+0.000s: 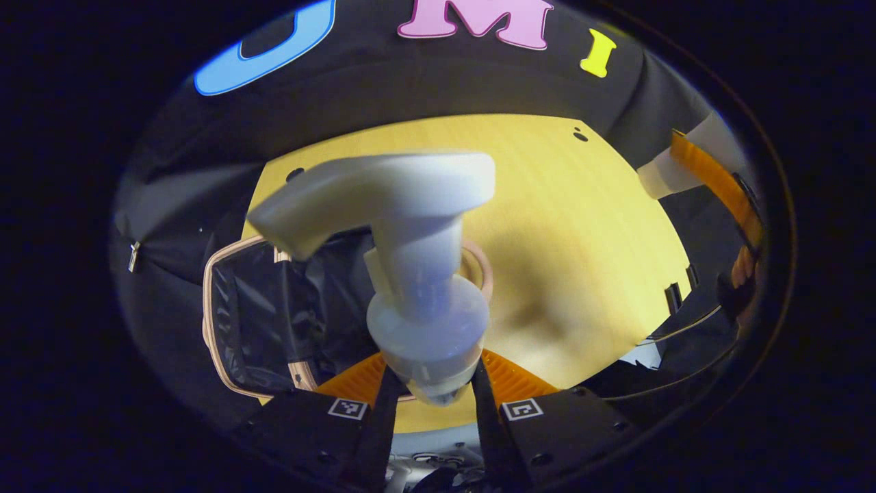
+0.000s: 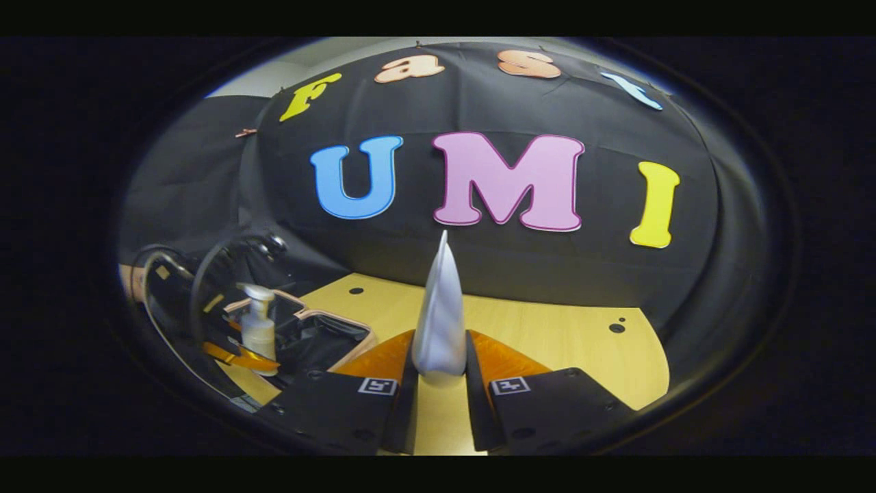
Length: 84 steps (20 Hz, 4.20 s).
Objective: First open the suitcase, pack the skin care products into it, and then close the suitcase.
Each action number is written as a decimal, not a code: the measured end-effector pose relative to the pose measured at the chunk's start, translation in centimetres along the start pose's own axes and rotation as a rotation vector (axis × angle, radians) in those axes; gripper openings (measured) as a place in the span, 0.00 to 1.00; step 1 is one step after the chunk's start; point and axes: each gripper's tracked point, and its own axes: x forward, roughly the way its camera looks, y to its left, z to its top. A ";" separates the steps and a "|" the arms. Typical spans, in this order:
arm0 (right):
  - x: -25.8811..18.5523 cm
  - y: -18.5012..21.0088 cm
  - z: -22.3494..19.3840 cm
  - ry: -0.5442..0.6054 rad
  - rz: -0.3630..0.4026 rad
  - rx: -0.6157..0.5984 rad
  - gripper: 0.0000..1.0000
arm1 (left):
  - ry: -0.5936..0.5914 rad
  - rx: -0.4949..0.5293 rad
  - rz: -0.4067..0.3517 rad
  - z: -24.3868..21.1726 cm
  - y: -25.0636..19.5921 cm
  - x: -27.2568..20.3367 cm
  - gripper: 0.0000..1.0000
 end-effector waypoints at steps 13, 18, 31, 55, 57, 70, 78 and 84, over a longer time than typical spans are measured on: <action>-2.3 5.1 -2.2 0.074 0.024 -0.007 0.35 | 0.399 -0.149 0.040 -6.1 9.5 11.4 0.57; -1.9 5.7 -3.0 0.111 0.013 -0.019 0.35 | 0.385 -0.133 0.041 -6.8 11.3 13.1 0.61; 4.2 16.9 -7.3 0.352 0.246 0.095 0.35 | -0.172 -0.032 0.145 -0.2 13.9 3.6 0.98; 14.6 26.3 -27.6 1.094 -0.037 0.463 0.42 | -0.350 -0.676 0.310 -19.4 33.4 -7.0 0.99; 14.6 26.4 -27.0 1.084 -0.041 0.468 0.48 | -0.352 -0.721 0.298 -19.4 34.0 -6.6 0.97; 9.4 26.5 -11.1 0.640 0.155 0.498 0.85 | -0.353 -0.723 0.306 -15.3 41.2 -3.6 0.96; 3.0 20.1 -4.3 0.355 0.159 0.374 0.85 | -0.276 -0.692 0.298 -12.3 48.2 1.8 0.96; -0.4 15.8 -1.3 0.258 0.087 0.275 0.86 | -0.150 -0.679 0.263 -11.2 49.8 7.9 0.97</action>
